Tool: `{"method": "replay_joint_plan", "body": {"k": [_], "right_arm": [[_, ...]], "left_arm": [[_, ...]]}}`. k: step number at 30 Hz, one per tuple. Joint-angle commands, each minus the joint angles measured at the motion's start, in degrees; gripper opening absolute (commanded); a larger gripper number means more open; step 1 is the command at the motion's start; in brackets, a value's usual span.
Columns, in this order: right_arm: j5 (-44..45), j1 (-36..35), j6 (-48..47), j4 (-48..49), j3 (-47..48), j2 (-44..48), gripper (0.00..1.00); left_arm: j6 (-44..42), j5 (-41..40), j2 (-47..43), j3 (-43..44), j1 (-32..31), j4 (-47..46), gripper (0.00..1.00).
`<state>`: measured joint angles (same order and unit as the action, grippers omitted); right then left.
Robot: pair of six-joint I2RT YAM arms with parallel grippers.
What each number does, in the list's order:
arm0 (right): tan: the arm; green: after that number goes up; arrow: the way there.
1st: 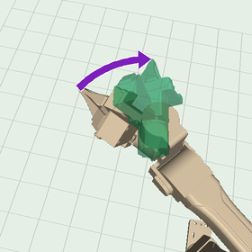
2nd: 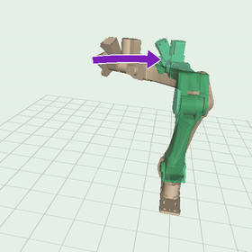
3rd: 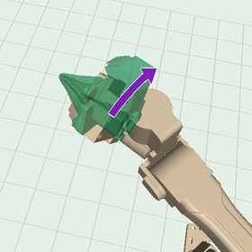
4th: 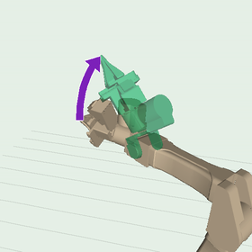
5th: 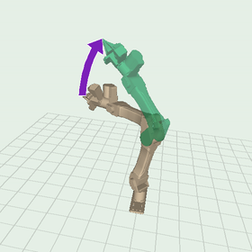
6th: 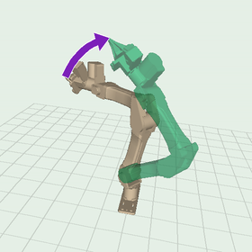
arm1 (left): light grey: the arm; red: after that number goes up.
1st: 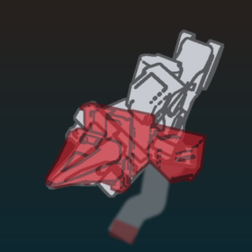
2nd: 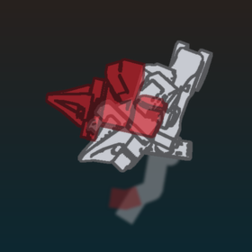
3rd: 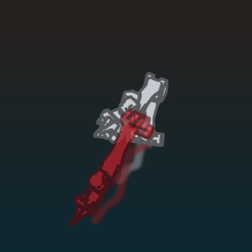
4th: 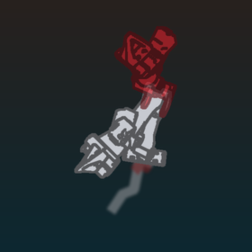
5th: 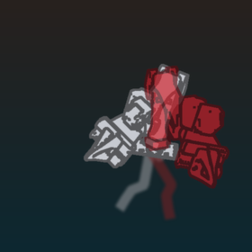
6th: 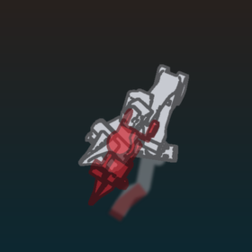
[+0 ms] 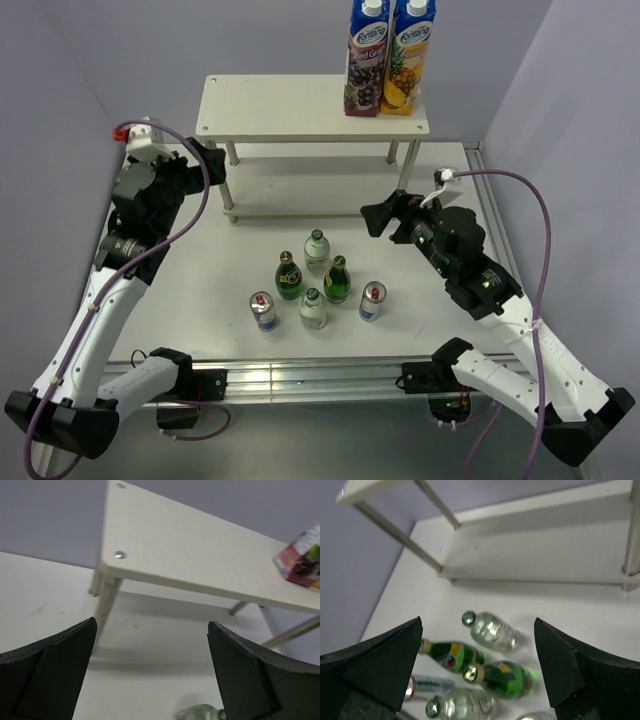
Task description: Place and organize the beverage onto the shelf
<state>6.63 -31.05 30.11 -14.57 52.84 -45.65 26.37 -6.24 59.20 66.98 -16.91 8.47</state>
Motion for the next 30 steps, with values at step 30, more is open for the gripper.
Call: {"method": "replay_joint_plan", "body": {"k": [30], "right_arm": [[27.1,-28.6,-0.5,11.8,-12.8,-15.3,0.96]], "left_arm": [[-7.6,-11.5,-10.2,-9.9,0.3,3.2,0.99]]}}
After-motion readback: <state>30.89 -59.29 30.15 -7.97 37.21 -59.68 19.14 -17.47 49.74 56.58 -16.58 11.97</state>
